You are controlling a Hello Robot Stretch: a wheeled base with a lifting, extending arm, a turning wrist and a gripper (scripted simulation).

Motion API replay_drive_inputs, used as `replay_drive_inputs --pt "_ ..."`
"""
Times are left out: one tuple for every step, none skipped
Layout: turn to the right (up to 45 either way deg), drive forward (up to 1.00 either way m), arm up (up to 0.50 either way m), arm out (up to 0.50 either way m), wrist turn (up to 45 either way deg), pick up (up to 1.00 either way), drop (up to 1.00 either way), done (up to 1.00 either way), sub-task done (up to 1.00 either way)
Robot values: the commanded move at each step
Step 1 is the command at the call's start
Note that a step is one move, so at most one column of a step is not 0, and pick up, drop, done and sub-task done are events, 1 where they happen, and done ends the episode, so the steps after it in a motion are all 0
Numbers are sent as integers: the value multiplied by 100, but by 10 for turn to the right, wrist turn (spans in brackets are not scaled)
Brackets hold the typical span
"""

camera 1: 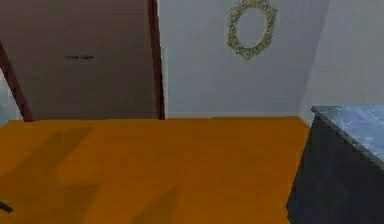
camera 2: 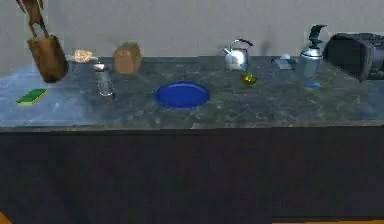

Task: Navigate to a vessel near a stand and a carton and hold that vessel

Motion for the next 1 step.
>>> replay_drive_inputs --pt "0 80 0 0 0 0 0 0 0"
